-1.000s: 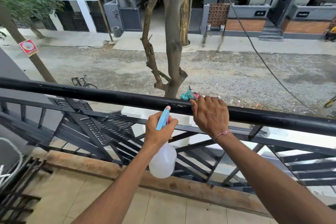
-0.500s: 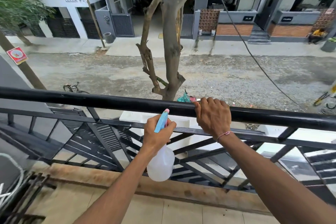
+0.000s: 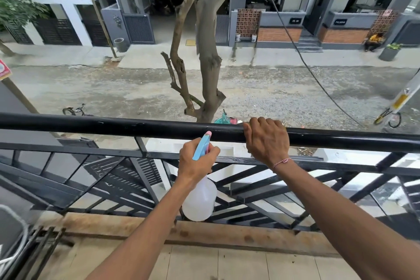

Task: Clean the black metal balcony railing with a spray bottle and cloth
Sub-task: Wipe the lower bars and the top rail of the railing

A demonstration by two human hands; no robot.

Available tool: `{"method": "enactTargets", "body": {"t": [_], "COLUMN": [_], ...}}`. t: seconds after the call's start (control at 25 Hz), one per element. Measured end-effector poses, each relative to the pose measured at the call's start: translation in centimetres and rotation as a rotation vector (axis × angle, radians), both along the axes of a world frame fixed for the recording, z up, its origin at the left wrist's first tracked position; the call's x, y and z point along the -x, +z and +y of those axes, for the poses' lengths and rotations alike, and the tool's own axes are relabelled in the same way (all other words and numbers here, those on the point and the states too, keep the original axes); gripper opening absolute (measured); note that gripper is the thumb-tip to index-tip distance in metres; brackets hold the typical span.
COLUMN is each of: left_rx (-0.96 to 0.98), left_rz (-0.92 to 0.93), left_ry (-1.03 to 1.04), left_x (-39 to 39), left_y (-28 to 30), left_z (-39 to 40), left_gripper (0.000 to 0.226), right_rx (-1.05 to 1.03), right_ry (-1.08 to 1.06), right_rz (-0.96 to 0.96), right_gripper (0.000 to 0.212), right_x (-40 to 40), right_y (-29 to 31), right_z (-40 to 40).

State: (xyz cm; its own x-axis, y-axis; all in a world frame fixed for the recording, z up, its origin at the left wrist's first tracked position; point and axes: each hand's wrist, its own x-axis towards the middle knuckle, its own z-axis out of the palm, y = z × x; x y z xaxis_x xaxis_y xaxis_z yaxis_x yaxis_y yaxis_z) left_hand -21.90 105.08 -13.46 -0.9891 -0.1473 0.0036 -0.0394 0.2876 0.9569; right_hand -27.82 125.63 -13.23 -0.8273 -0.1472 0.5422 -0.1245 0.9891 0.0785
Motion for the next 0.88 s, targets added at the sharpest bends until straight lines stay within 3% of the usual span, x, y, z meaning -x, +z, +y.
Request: {"method": "enactTargets", "body": {"t": [0.6,0.88], "left_rx": [0.083,0.023], "left_rz": [0.058,0.071], "left_ry": [-0.022,0.011], "left_x": [2.4,2.4], "left_y": [0.6,0.8], "left_z": [-5.7,-9.9], "left_gripper": [0.018,0.025], "right_rx": [-0.010,0.009], "right_ry": [0.083,0.144], "right_rz": [0.025,-0.037], "right_gripper": [0.053,0.055], "right_x": [1.6,2.3], "right_y": [-0.3,0.0], "right_z": [-8.8,-16.4]}}
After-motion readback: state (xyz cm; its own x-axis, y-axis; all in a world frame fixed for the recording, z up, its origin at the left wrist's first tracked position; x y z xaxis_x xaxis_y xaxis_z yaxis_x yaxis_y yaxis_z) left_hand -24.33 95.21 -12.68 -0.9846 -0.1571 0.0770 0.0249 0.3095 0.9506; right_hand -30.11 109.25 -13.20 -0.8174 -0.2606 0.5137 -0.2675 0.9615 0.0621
